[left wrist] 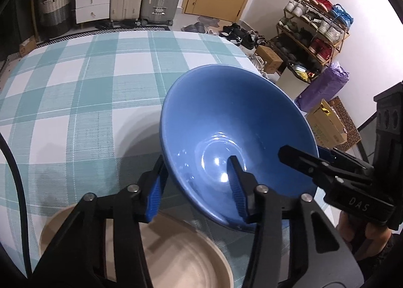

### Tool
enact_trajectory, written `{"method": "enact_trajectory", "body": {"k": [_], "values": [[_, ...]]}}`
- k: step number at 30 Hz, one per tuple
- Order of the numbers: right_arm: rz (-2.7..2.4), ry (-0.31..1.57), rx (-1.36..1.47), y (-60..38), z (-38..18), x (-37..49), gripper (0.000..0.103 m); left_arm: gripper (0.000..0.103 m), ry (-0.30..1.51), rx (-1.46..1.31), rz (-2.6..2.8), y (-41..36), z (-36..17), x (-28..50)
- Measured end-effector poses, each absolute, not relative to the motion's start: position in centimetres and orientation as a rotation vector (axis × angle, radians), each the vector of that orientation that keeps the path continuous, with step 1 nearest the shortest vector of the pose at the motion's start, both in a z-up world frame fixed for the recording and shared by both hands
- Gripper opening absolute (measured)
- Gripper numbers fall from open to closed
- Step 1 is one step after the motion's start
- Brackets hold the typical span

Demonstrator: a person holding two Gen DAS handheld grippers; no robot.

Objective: Organize plates and bowls
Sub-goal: 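Close both grippers on the rim of the stacked blue bowls, then lift the stacked blue bowls and carry them over the cream plate stack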

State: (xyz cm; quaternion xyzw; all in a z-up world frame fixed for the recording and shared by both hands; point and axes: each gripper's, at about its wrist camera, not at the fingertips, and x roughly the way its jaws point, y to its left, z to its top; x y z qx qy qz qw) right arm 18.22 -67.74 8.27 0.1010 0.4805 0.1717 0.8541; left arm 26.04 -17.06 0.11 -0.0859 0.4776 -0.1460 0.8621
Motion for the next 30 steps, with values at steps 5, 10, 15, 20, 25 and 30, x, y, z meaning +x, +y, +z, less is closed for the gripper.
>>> {"method": "enact_trajectory", "body": {"k": [5,10,15,20,25,30], "values": [[0.331,1.003,0.196,-67.8,8.3,18.1,0.036,0.034,1.0,-0.191,-0.305,-16.5,0.2,26.0],[0.315,1.0,0.19,-67.8,8.4,18.0,0.034,0.034,0.991,-0.165,-0.296,-16.8,0.4,25.6],[0.312,0.998,0.186,-67.8,8.4,17.8,0.034,0.034,0.992,-0.165,-0.293,-16.8,0.4,25.4],[0.311,0.993,0.184,-67.9,8.7,17.5,0.034,0.034,0.983,-0.158,-0.29,-16.8,0.7,25.3],[0.313,0.982,0.186,-68.1,9.5,17.1,0.034,0.034,0.963,-0.149,-0.29,-17.0,1.7,24.4],[0.31,0.957,0.181,-68.4,10.9,16.3,0.034,0.034,0.936,-0.143,-0.296,-17.3,3.3,23.2]]}}
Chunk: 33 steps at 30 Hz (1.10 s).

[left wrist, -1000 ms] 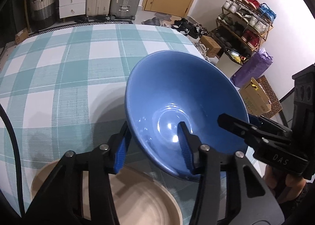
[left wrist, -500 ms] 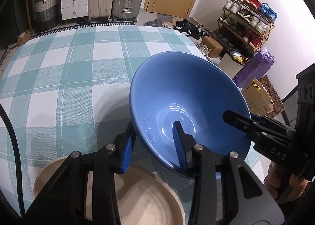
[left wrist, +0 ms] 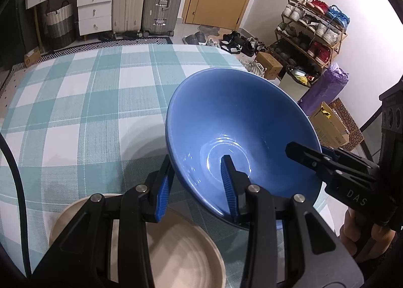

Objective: Organize plates and bowls
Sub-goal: 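Lift the stacked blue bowls and carry them over the cream plate stack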

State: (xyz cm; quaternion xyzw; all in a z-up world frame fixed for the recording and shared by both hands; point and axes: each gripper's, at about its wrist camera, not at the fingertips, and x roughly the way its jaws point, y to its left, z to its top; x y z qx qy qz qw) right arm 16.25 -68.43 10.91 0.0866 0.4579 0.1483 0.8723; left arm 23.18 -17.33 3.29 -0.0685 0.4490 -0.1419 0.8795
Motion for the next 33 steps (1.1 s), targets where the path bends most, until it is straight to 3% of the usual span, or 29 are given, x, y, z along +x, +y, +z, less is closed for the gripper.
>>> {"method": "enact_trajectory", "body": {"k": [33], "values": [[0.366,0.823,0.12,-64.6,20.1,7.2,0.034,0.034,0.81,-0.166,-0.266,-13.5,14.3,9.1]]}}
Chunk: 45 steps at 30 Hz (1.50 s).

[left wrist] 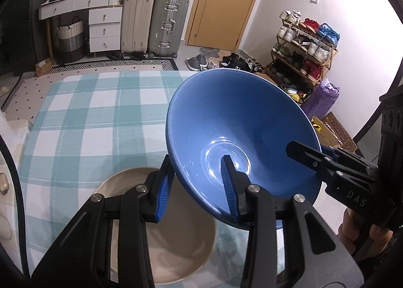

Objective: Organize plates and bowls
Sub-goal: 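Lift the stacked blue bowls and carry them over the cream plate stack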

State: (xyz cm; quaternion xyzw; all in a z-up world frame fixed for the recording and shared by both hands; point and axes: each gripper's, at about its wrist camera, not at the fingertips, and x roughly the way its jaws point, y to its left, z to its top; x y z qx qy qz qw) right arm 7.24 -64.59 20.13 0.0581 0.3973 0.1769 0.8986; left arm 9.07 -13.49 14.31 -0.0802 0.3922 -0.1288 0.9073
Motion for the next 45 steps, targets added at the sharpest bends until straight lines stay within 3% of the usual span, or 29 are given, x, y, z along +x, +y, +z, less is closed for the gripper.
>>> {"method": "enact_trajectory", "body": {"k": [21,45], "values": [[0.494,0.847,0.079,-57.6,18.7,5.1,0.034,0.034,0.802,-0.192,-0.135,-5.5,13.9,2.6],[0.546,0.948,0.027,-53.9,12.7,7.2,0.034,0.034,0.874,-0.232,-0.081,-1.5,5.9,6.9]]}}
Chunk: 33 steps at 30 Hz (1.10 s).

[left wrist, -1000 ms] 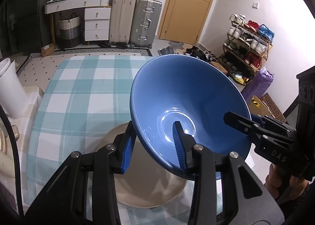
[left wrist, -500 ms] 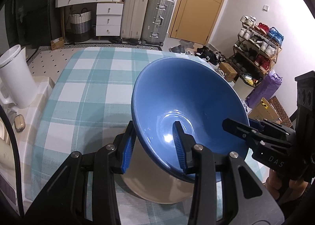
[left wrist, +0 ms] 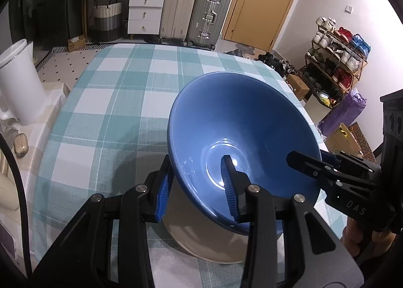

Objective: Organize plates and bowls
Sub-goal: 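Lift the stacked blue bowls and carry them over the cream plate stack, then lower the blue bowls onto the cream plates and open both grippers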

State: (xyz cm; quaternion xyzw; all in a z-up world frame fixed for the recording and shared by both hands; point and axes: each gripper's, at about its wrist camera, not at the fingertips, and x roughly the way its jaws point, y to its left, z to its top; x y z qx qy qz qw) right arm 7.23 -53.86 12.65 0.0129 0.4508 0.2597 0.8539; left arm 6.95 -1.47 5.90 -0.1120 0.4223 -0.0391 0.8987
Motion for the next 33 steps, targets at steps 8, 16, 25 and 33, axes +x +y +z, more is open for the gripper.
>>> {"method": "enact_trajectory", "body": {"k": [8,16,25,33], "values": [[0.535,0.955,0.017,-54.0,11.9,7.9,0.034,0.034,0.894,-0.229,-0.08,-1.9,4.3,8.4],[0.533,0.954,0.032,-54.7,11.5,8.2,0.035,0.035,0.878,-0.197,-0.076,-2.7,3.9,9.3],[0.524,0.926,-0.009,-54.5,12.0,7.8,0.048,0.04,0.877,-0.169,-0.06,-2.5,3.9,9.4],[0.545,0.849,-0.02,-55.9,13.4,6.8,0.087,0.082,0.748,-0.116,-0.051,-0.6,5.8,7.4]]}}
